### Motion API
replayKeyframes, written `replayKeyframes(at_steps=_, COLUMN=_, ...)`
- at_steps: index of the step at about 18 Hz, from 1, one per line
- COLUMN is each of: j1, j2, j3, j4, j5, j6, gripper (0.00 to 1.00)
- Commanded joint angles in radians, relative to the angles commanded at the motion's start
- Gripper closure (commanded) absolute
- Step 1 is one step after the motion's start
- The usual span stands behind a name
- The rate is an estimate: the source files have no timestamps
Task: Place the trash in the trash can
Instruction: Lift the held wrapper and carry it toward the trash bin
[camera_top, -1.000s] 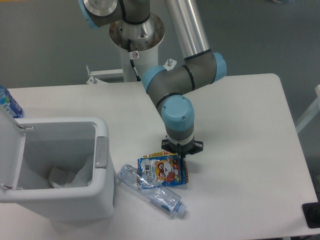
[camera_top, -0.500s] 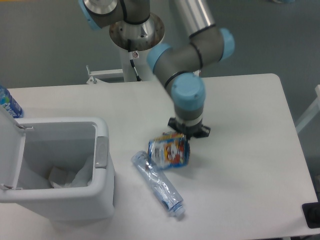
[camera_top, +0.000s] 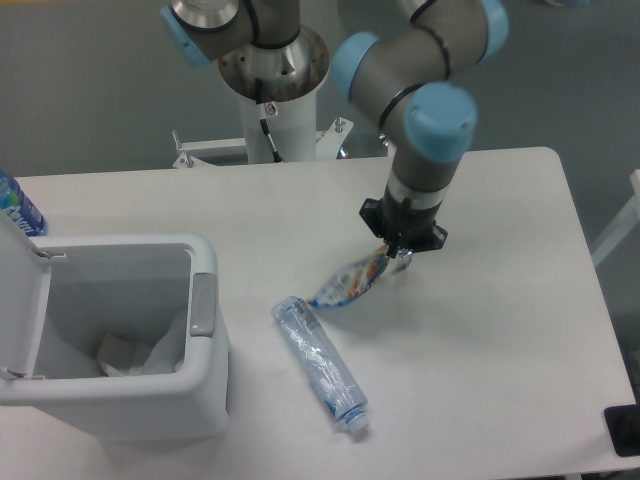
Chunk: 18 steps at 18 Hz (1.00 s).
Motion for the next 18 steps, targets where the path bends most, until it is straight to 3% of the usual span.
replayKeyframes(at_steps=3, j1=0.032, j2=0.002, j3=0.143, j4=-0.084, j5=-0.154, j6=-0.079, gripper=1.0)
replayKeyframes(at_steps=7, j1=0.035, j2=0.0, j3=0.255, j4=-0.097, j5=-0.32, j6=-0.222, gripper=1.0)
replayKeyframes(at_steps=11, j1=0.022, j2=0.008, j3=0.286, j4=-0.086, j5=-0.492, j6=-0.353, gripper=1.0)
replayKeyframes(at_steps=13, j1=0.006, j2=0.04, j3=0.289, j4=-0.086, j5=-0.567, j6=-0.374, gripper=1.0)
replayKeyframes(at_steps=18, j1=-0.083, j2=0.064, j3=0.283, j4=-0.086, j5=-0.611, j6=-0.442, gripper=1.0)
